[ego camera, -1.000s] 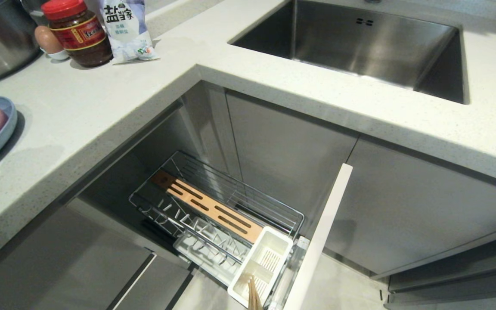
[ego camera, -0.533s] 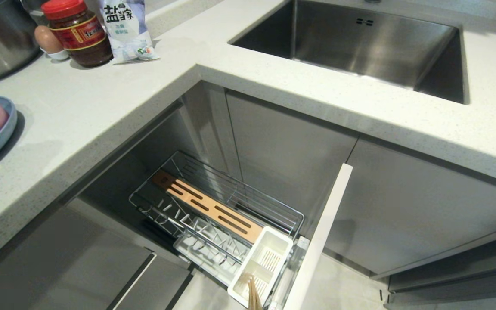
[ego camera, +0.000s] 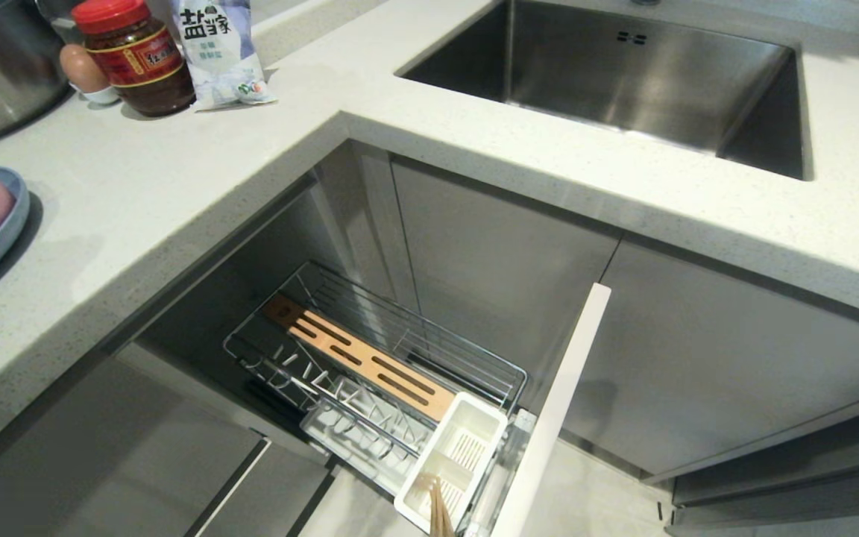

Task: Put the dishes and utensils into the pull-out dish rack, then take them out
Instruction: Take the chopsticks out of the cupboard, then close the cupboard

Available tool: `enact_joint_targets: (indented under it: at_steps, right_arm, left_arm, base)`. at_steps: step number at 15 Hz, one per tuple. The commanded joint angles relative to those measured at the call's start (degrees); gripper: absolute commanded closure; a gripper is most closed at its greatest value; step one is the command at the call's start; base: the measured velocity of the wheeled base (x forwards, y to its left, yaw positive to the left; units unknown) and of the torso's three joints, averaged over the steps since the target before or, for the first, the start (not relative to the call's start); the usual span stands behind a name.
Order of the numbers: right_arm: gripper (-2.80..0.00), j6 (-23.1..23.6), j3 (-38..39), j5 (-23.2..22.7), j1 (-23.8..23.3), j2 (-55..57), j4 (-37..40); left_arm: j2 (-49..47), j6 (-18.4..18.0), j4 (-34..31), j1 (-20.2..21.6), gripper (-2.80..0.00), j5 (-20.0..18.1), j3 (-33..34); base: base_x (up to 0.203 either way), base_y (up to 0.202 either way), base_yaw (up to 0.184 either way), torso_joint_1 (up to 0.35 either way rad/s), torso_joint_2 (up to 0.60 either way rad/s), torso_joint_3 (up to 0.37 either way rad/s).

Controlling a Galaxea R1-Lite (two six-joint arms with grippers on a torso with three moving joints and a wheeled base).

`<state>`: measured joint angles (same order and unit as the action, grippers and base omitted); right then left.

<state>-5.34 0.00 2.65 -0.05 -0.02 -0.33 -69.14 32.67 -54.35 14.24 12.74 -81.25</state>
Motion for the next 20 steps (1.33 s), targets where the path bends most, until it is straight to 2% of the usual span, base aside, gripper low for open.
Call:
enact_joint_targets:
  at_steps: [1, 15, 16, 20]
  right_arm:
    - [0.0, -0.02, 0.0, 0.0, -0.02, -0.24, -0.02]
    - [0.0, -0.02, 0.0, 0.07, -0.04, -0.24, -0.02]
    - [0.0, -0.02, 0.0, -0.01, -0.04, -0.24, -0.02]
    - [0.0, -0.02, 0.0, 0.0, -0.03, -0.24, -0.02]
  left_arm:
    - [-0.57, 0.2, 0.06, 0.26, 0.0, 0.09, -0.03]
    - [-1.87, -0.07, 0.92, 1.23, 0.0, -0.09, 0.04]
    - [-1.85, 0.02, 0.92, 1.23, -2.8, -0.09, -0.07]
    - [-1.43, 0.02, 0.92, 1.23, -2.8, -0.09, -0.22]
  base:
    - [0.0, 0.0, 0.0, 0.0, 0.0, 0.0]
    - [0.0, 0.0, 0.0, 0.0, 0.0, 0.0]
    - [0.0, 0.0, 0.0, 0.0, 0.0, 0.0]
    - [0.0, 0.0, 0.0, 0.0, 0.0, 0.0]
